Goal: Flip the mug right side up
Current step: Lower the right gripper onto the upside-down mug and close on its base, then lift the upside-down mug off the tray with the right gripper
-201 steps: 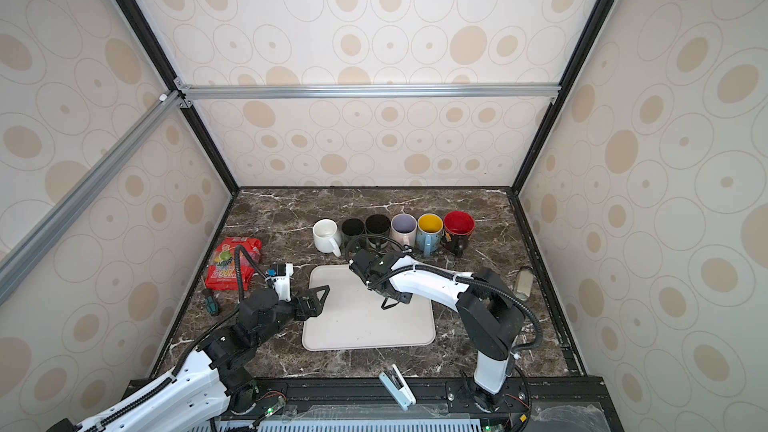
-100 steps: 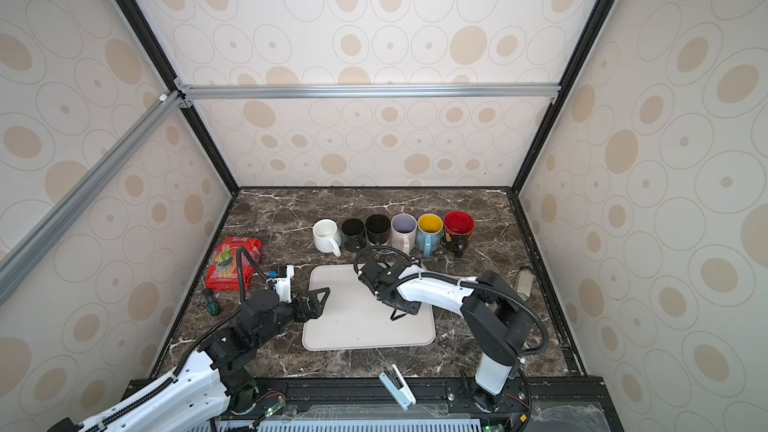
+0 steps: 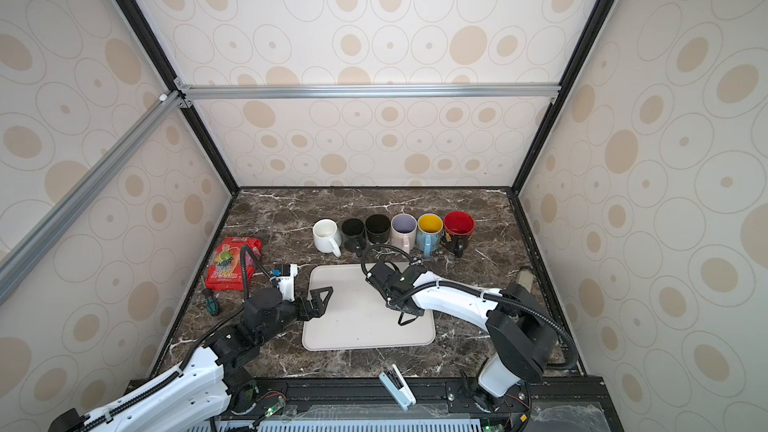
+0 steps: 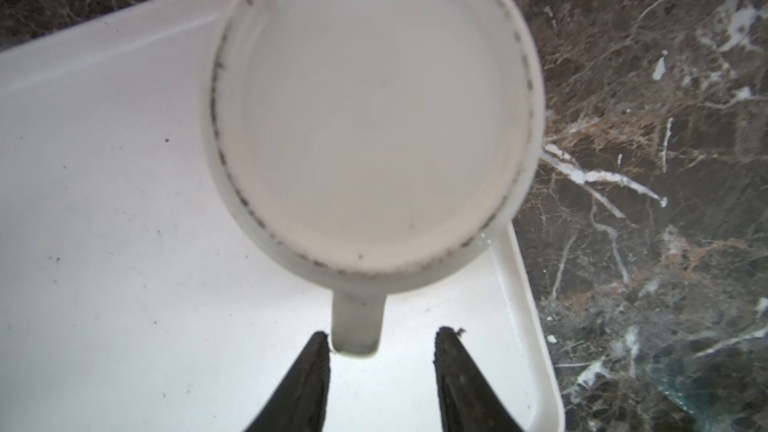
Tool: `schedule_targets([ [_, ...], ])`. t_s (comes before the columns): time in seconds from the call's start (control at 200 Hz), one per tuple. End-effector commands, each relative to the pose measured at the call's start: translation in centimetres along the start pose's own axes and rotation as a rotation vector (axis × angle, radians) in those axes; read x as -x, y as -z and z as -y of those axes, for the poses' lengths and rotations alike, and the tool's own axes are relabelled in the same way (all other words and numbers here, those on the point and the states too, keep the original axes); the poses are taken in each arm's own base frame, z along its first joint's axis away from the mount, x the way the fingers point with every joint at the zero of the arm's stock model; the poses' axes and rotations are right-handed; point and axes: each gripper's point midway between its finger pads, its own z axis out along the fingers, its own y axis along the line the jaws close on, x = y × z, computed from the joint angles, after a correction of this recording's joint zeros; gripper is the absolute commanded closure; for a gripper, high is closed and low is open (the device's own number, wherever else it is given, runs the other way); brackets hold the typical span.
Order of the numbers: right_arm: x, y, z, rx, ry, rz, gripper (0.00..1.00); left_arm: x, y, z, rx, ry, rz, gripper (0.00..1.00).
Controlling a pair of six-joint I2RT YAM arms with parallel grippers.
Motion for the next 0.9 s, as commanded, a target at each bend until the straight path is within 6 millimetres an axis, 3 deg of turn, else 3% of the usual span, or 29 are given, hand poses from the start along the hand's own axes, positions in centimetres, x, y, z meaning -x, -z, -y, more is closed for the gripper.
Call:
schedule_targets([
  [0.0,1.3,-0.4,0.0,-0.025,-0.001,0.034,0.67,0.7,0.2,0.5,-0.021,-0.002,0.028,0.0],
  [0.525,2.0,-2.0,0.1,-0.025,0.059,0.024,0.79,0.2,0.2,0.4,-0.032,0.009,0.022,0.0],
  [0.59,1.8,-2.2,-0.2,-0.008,0.091,0.018,1.0,0.3,0.2,0.5,-0.035,0.01,0.022,0.0],
  [0.895,1.1,-2.0,-1.0,0.048,0.177,-0.004,1.0,0.3,0.6,0.5,-0.037,0.02,0.024,0.02],
])
